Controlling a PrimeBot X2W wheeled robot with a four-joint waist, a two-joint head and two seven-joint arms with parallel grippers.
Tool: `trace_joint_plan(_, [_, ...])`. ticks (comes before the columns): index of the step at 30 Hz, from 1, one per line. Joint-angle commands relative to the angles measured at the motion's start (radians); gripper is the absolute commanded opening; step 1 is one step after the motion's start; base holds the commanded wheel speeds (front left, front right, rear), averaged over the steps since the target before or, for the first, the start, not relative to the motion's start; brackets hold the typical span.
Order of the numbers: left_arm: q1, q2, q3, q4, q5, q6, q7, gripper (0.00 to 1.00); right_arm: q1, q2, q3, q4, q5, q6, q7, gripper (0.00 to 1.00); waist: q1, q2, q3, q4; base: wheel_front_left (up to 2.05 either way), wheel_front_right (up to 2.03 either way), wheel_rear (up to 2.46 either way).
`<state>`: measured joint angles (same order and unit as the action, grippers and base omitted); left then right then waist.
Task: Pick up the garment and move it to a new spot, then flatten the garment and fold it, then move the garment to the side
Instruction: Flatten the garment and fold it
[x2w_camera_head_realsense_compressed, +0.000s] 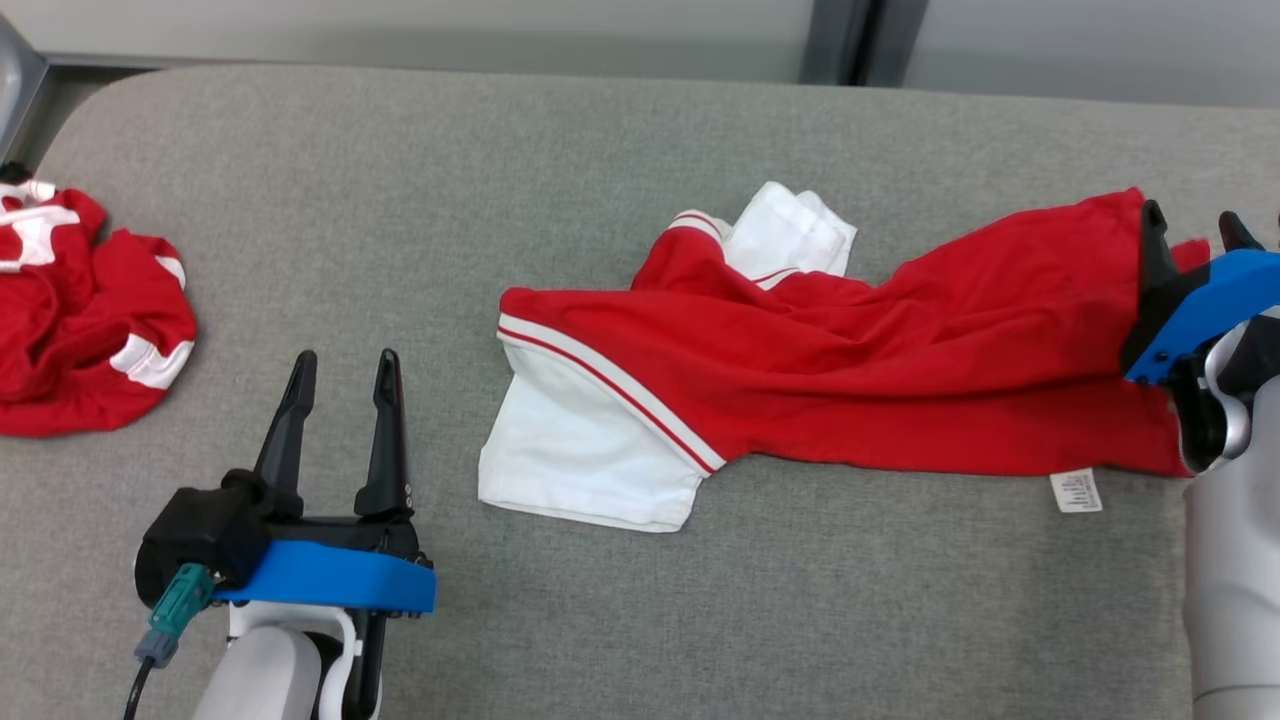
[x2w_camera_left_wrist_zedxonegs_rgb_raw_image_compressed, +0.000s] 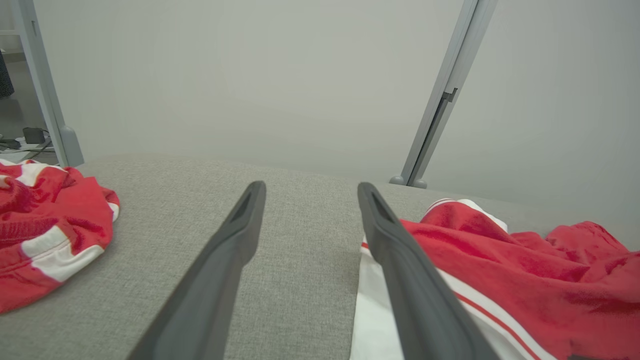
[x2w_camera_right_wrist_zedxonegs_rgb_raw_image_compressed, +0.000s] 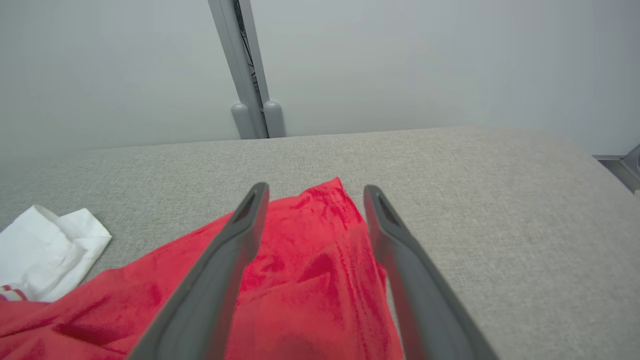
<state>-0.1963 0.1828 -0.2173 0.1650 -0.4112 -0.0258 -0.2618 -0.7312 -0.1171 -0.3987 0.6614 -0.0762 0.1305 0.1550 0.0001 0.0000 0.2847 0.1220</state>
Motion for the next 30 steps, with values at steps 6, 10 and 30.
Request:
trace_joint_plan(6, [0.047,0.001,0.031,0.015,-0.008,0.011,-0.005,1.0,0.133,0.014,0.144,-0.073,0.076,0.001,-0.189,1.0,-0.0001,0.0,-0.089,-0.063,0.0,0.0,0.0])
trace_joint_plan(10, [0.09,0.003,0.053,0.024,-0.018,0.023,-0.005,1.0,0.257,0.027,0.247,-0.17,0.144,0.001,-0.266,1.0,-0.0001,0.0,-0.139,-0.101,0.0,0.0,0.0])
trace_joint_plan(30, [0.237,0.038,0.057,0.006,-0.007,0.065,0.03,1.0,0.689,0.066,0.33,-0.557,0.181,0.001,-0.214,1.0,-0.0001,0.0,-0.239,-0.15,0.0,0.0,0.0])
